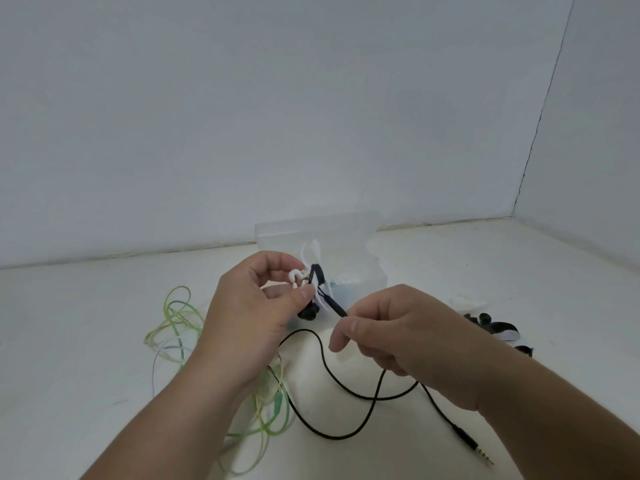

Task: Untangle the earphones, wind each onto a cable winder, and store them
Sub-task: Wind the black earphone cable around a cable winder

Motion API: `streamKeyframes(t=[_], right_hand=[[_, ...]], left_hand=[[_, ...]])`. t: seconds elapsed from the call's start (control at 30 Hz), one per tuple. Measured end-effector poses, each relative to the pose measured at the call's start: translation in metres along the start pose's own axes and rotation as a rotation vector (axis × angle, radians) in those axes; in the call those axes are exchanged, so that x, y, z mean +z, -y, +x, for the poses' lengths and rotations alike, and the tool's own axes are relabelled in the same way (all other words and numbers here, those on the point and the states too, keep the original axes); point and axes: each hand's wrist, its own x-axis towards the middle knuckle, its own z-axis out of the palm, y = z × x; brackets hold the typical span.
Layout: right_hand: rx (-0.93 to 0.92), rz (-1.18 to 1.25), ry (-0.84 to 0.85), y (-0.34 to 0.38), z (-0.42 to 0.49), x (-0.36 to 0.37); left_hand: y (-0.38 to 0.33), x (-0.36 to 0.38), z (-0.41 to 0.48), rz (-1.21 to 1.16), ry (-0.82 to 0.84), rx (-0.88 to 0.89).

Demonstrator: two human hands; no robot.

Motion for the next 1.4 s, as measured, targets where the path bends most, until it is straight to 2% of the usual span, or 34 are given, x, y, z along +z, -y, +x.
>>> streamKeyframes(t=[0.17,0.3,0.4,0.57,0.73,0.83,0.93,1.03,1.17,1.4], right_hand=[[-0.106,0.124,-0.182,0.002,0.001,-0.006],[-0.161,0.176,-0.365,0.001,0.003,-0.010],[-0.213,0.129,-0.427,0.002,0.001,-0.011],[-0.297,-0.123,-0.524,0.005,0.001,-0.011],[-0.299,-0.104,-0.576,0.003,0.003,-0.015],[-0.250,0.000,-0.554,0.002,0.003,-0.017],[-0.117,0.215,-0.424,-0.001,0.004,-0.019],[-0.019,0.369,-0.306,-0.003,0.006,-0.019],[0.001,0.227,-0.202,-0.004,0.006,-0.010],[0.036,0.045,-0.092,-0.003,0.004,0.003]], left_hand=[[-0.002,0.001,-0.003,0.191,0.071,0.066],[-0.003,0.004,-0.005,0.238,0.181,0.094],[-0.004,0.006,-0.007,0.245,0.264,0.090],[-0.004,0.004,-0.007,0.241,0.353,0.066],[-0.007,0.004,-0.008,0.102,0.476,0.030],[-0.006,0.003,-0.007,0.050,0.498,0.023],[-0.008,0.003,-0.009,-0.035,0.528,0.019],[-0.005,0.005,-0.008,-0.175,0.478,0.018],[-0.003,0.006,-0.007,-0.308,0.375,0.012],[-0.005,0.006,-0.004,-0.313,0.157,0.007]])
